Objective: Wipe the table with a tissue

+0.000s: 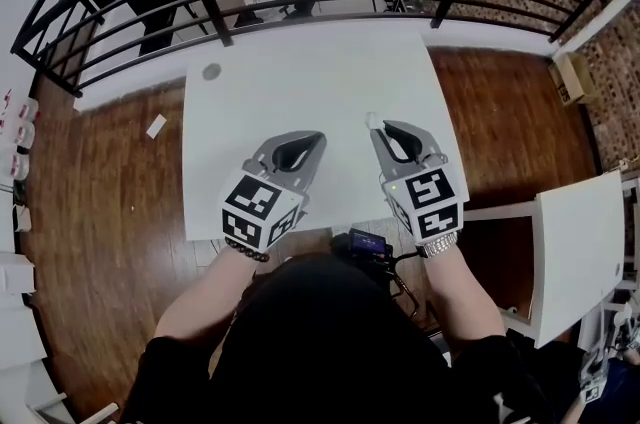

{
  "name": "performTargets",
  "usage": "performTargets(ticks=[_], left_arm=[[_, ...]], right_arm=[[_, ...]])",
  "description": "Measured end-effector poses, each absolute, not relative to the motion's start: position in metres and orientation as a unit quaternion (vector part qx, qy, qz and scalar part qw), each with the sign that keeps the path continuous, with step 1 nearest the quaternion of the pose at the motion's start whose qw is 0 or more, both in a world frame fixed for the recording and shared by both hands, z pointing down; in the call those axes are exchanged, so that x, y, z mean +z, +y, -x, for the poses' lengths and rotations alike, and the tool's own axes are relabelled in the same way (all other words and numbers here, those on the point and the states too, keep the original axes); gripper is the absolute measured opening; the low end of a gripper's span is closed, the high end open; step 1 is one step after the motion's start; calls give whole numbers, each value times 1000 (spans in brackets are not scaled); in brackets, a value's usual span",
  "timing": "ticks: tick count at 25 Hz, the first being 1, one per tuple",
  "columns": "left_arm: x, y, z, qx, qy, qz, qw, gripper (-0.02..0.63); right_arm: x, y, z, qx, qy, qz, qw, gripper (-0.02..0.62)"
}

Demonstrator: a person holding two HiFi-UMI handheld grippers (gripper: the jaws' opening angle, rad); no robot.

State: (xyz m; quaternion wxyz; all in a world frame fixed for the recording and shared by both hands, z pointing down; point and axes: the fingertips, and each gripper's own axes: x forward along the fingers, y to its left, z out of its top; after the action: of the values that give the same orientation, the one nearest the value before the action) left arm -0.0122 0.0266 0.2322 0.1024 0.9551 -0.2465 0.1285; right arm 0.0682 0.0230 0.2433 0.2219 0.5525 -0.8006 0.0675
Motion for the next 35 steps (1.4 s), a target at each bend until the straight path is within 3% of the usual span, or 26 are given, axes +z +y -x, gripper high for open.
performTargets(ticks=[35], left_arm=[[218,83,60,132,-243,-958,77,12]], right_arm=[[213,93,-10,34,-803,-563,190,34]])
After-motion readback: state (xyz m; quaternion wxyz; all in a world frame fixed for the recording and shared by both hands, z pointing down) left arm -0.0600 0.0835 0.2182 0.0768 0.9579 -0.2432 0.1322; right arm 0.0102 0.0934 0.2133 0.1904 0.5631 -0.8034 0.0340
